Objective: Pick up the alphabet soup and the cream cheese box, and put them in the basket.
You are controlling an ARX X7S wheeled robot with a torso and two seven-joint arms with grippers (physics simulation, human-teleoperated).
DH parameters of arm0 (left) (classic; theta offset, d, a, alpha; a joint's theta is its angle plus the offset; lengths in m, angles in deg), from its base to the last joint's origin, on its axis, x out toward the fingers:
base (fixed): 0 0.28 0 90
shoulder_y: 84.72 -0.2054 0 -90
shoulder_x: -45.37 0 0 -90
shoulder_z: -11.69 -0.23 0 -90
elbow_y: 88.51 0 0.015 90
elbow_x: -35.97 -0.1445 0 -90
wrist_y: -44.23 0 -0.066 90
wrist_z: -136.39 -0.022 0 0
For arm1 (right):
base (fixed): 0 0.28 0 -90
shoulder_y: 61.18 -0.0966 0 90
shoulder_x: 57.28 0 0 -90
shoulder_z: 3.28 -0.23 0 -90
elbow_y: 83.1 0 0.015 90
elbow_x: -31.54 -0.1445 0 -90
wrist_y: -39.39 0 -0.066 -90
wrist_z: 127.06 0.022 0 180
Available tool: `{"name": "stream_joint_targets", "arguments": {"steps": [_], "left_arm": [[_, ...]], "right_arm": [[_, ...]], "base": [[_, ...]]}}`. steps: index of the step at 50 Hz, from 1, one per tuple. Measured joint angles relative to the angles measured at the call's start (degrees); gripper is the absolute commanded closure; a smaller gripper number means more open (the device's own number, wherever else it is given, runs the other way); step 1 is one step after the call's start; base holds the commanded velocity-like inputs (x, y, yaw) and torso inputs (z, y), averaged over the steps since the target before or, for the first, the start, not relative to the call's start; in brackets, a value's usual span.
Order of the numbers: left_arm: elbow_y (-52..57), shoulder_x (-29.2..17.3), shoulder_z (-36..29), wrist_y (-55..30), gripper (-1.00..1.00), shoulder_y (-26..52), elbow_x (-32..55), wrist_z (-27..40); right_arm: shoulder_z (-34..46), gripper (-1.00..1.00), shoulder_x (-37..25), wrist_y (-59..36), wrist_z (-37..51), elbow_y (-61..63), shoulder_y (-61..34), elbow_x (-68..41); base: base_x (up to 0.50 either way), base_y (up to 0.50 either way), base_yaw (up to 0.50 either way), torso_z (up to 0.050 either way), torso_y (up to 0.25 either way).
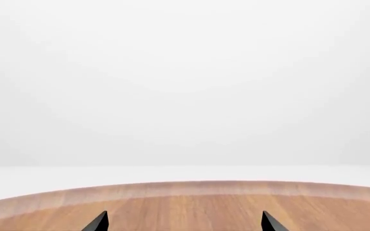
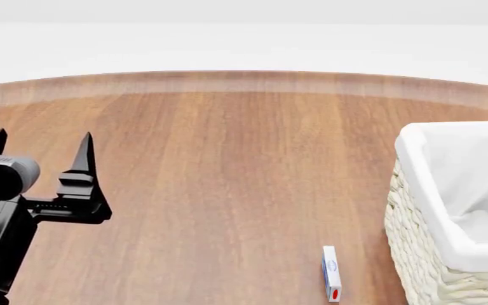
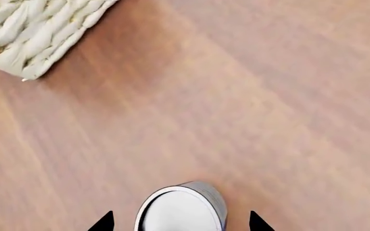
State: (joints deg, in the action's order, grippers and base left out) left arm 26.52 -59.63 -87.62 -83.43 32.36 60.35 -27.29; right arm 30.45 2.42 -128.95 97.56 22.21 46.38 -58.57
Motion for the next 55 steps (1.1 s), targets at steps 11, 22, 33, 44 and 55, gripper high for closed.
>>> {"name": "stream_joint_targets", "arguments": {"steps": [11, 22, 33, 44, 55], "left_arm": [[-0.4, -0.2, -0.3, 0.6, -1.00, -0.4, 0.0, 0.0], [-0.3, -0.4, -0.4, 0.9, -1.00, -0.6, 0.3, 0.1], [-0.3, -0.6, -0.6, 1.0, -1.00, -0.6, 0.5, 0.3], [-0.3, -0.8, -0.9, 1.2, -1.00, -0.7, 0.6, 0.5], [-0.6, -0.9, -1.3, 1.7, -1.00, -0.9, 0.6, 0.6]], "right_arm": [[2.0, -1.00, 0.4, 0.8, -2.8, -1.2, 0.3, 2.6], [4.0, -1.00, 0.6, 1.9, -5.5, -2.4, 0.5, 5.0], [6.9, -1.00, 1.0, 4.0, -9.7, -4.6, 0.7, 9.0], [9.2, 1.00, 1.1, 5.7, -12.3, -6.0, 0.7, 12.4], [10.3, 1.00, 0.6, 6.0, -12.4, -5.9, 0.8, 13.6]], "base": [[0.00, 0.00, 0.00, 0.000, 0.000], [0.00, 0.00, 0.00, 0.000, 0.000], [0.00, 0.00, 0.00, 0.000, 0.000], [0.00, 0.00, 0.00, 0.000, 0.000], [0.00, 0.00, 0.00, 0.000, 0.000]]}}
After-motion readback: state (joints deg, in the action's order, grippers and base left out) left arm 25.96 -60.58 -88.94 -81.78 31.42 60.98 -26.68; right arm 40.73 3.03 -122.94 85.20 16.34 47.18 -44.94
